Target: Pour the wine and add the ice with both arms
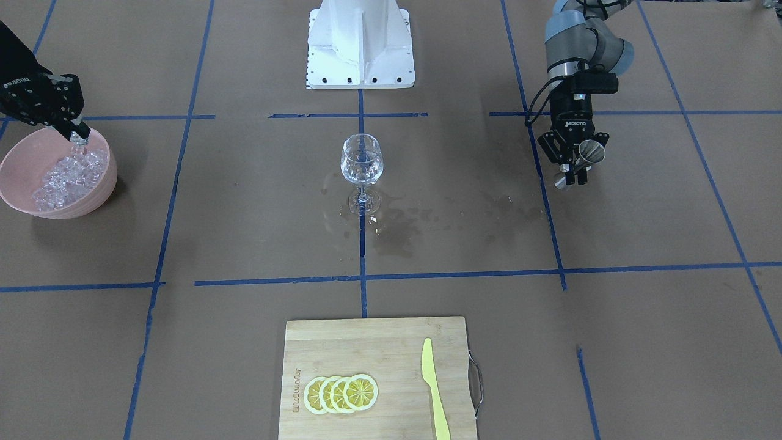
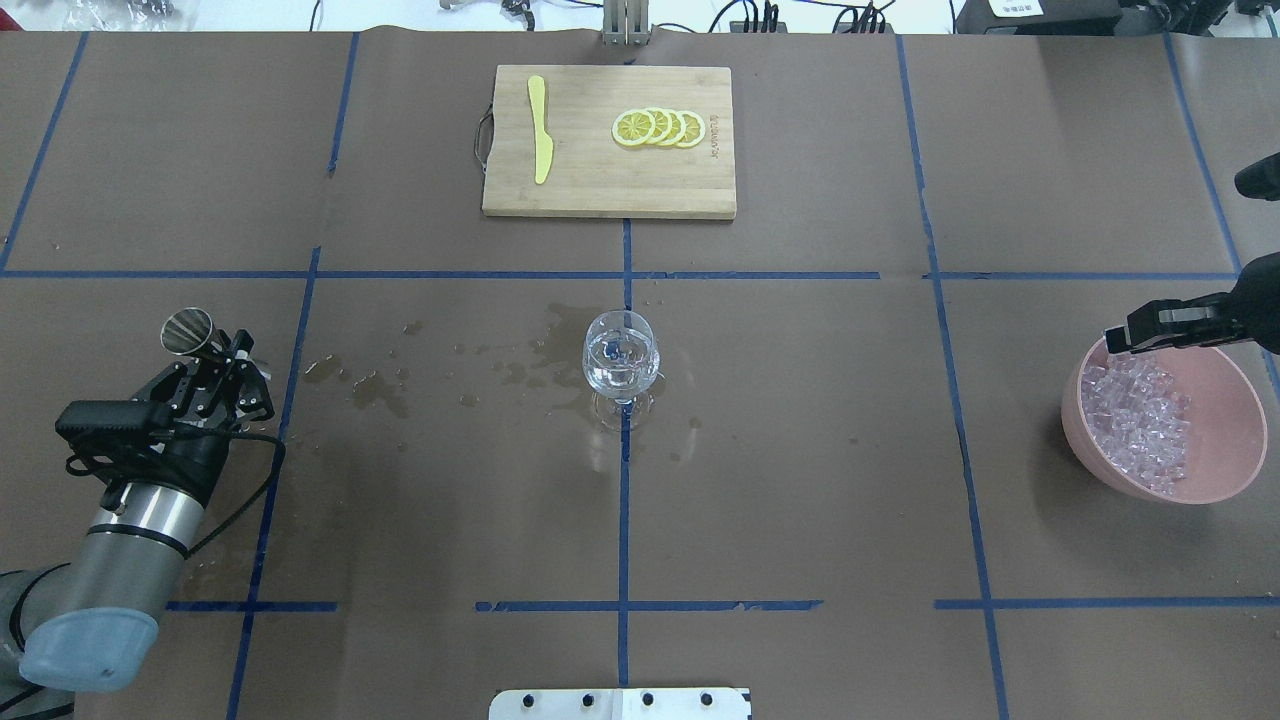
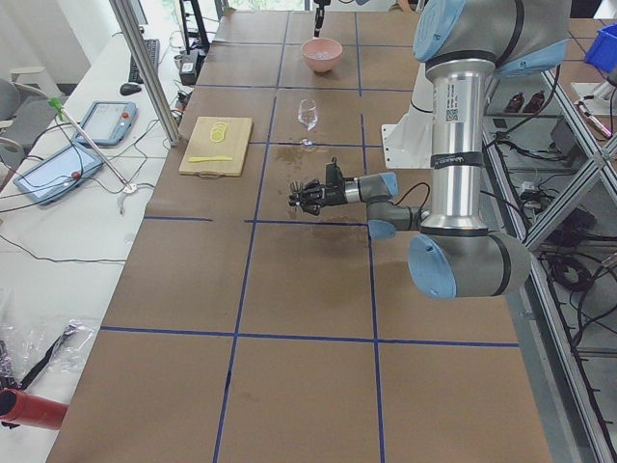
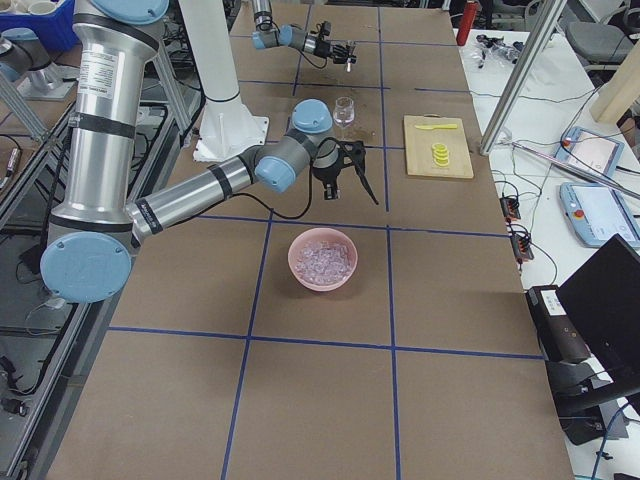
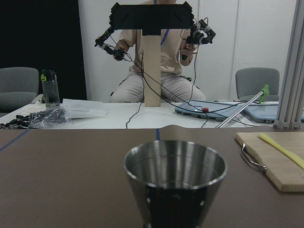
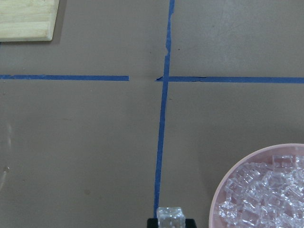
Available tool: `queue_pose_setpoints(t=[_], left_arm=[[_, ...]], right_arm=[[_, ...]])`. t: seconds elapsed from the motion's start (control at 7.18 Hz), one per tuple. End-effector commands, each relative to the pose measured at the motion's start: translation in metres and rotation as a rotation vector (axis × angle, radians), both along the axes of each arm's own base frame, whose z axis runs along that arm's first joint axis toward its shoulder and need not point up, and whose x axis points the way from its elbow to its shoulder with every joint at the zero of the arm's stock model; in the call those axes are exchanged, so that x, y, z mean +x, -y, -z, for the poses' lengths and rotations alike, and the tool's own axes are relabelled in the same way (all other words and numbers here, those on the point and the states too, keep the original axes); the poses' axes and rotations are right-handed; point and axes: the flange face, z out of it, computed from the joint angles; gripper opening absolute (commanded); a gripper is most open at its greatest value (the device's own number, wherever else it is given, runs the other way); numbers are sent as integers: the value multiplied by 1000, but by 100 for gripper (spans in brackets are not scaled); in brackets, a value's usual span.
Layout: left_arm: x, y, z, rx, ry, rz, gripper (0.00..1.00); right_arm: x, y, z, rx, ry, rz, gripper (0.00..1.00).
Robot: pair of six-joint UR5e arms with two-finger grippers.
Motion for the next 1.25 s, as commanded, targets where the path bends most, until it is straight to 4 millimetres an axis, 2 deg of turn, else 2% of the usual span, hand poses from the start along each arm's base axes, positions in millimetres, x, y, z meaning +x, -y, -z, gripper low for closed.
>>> queue_pose_setpoints(t=[0.0, 0.42, 0.7, 0.97, 1.11], left_arm=[[17, -22, -22, 17, 32, 3, 0], [25, -31, -49, 17, 41, 19, 0], [26, -33, -52, 17, 45, 15, 0], [26, -33, -55, 15, 52, 13, 16], [27, -33, -55, 15, 51, 12, 21]], right_arm=[[-4, 6, 18, -9, 34, -30, 0], [-7, 11, 35, -10, 64, -50, 0], [-10, 15, 46, -3, 82, -58, 0], [-11, 18, 53, 9, 91, -60, 0], [-12, 20, 60, 24, 100, -61, 0]])
